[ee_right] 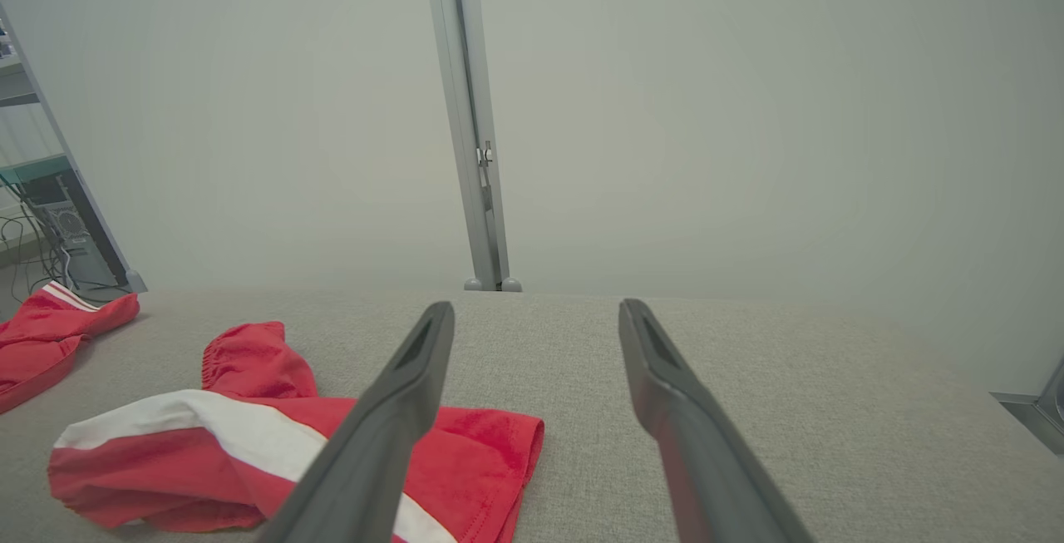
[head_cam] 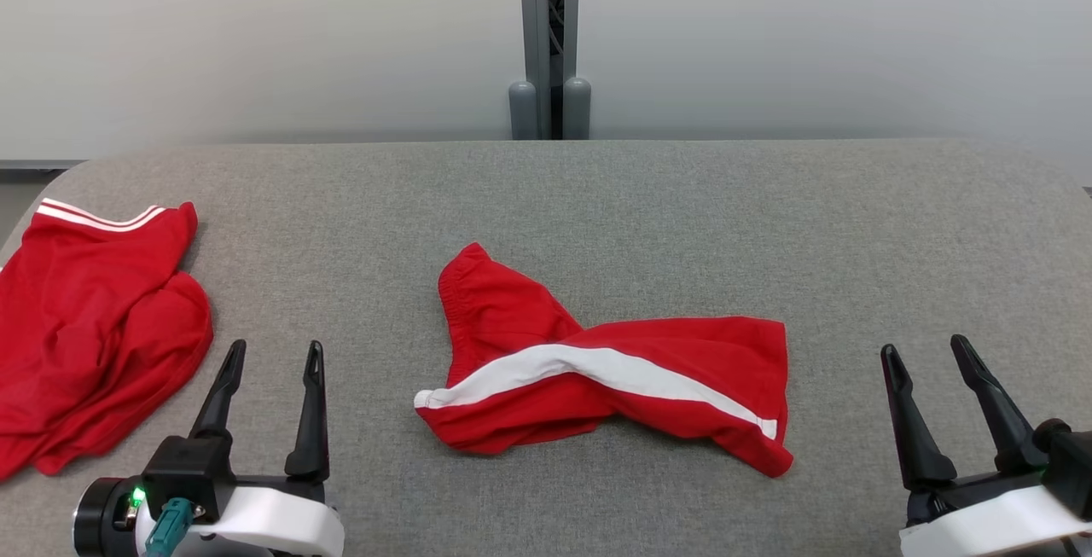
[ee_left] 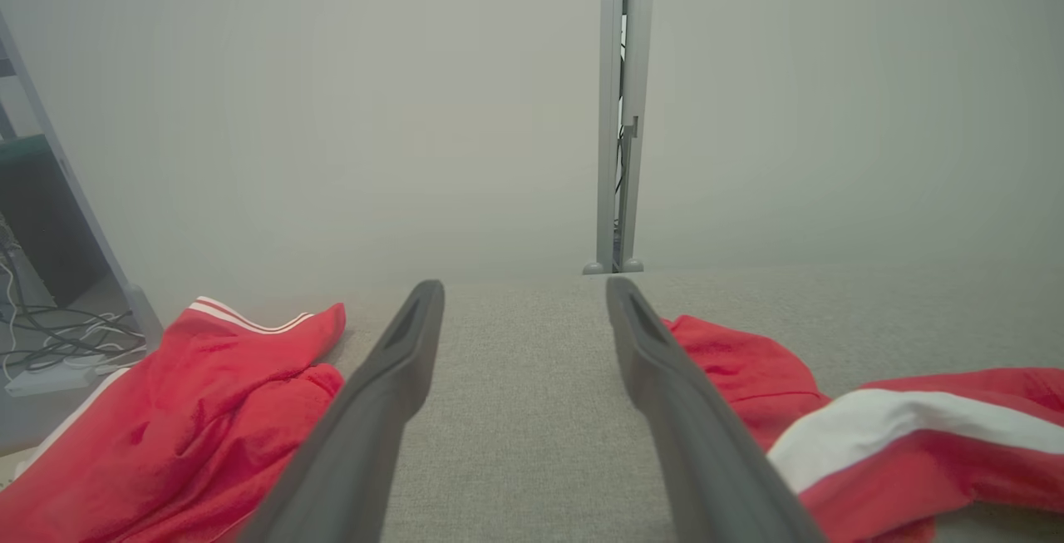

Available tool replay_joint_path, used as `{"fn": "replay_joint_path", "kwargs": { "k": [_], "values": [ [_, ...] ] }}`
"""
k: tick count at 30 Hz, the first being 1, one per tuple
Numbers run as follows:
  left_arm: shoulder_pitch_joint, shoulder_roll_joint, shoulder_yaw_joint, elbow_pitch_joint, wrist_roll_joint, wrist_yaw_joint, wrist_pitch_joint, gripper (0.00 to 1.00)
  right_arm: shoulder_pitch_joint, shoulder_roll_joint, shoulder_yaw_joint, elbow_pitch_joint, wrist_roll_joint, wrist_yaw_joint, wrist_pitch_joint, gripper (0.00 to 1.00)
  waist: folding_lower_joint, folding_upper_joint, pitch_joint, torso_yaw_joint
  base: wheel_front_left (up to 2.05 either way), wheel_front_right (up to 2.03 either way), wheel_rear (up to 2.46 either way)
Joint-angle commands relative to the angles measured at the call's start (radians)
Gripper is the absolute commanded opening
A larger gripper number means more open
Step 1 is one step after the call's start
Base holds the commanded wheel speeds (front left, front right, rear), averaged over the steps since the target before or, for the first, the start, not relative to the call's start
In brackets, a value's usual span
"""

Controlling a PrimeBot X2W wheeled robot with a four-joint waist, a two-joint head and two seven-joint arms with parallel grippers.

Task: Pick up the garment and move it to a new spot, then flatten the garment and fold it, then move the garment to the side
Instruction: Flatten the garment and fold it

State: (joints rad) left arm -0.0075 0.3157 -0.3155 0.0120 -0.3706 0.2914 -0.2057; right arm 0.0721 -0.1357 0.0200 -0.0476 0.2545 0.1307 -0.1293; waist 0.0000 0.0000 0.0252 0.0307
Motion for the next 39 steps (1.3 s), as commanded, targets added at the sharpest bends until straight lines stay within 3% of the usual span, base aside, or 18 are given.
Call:
{"fn": "replay_joint_path", "kwargs": {
  "k": [1, 14, 20, 22, 37, 38, 39],
  "values": [
    [-0.001, 0.006, -0.001, 0.003, -0.004, 0.001, 0.002, 1.00, 0.006, -0.002, 0.001, -0.001, 0.008, 0.000, 0.003, 1.00, 0.0000, 0.0000, -0.001, -0.001, 0.00, 0.00, 0.00],
    [-0.050, 0.007, -0.027, 0.004, -0.015, -0.025, 0.029, 1.00, -0.014, 0.013, 0.008, -0.006, 0.017, 0.000, -0.001, 1.00, 0.0000, 0.0000, 0.024, -0.003, 0.00, 0.00, 0.00],
    [-0.125, -0.004, -0.072, 0.037, -0.039, -0.094, 0.078, 1.00, -0.033, 0.008, 0.013, -0.010, 0.023, 0.000, 0.001, 1.00, 0.0000, 0.0000, 0.064, -0.005, 0.00, 0.00, 0.00],
    [-0.161, -0.016, -0.098, 0.083, -0.073, -0.142, 0.130, 1.00, -0.048, 0.005, 0.025, -0.002, 0.027, 0.000, -0.005, 1.00, 0.0000, 0.0000, 0.086, -0.015, 0.00, 0.00, 0.00],
    [-0.192, -0.061, -0.141, 0.273, -0.210, -0.235, 0.309, 1.00, -0.084, 0.008, 0.055, 0.052, 0.045, 0.000, -0.031, 1.00, 0.0000, 0.0000, 0.139, -0.052, 0.00, 0.00, 0.00],
    [-0.194, -0.059, -0.141, 0.273, -0.210, -0.236, 0.313, 0.82, -0.085, 0.007, 0.054, 0.054, 0.046, 0.000, -0.032, 1.00, 0.0000, 0.0000, 0.141, -0.054, 0.00, 0.00, 0.00],
    [-0.192, -0.059, -0.140, 0.272, -0.218, -0.237, 0.316, 0.49, -0.083, 0.008, 0.049, 0.059, 0.047, 0.000, -0.030, 1.00, 0.0000, 0.0000, 0.143, -0.056, 0.00, 0.00, 0.00]
  ]
}}
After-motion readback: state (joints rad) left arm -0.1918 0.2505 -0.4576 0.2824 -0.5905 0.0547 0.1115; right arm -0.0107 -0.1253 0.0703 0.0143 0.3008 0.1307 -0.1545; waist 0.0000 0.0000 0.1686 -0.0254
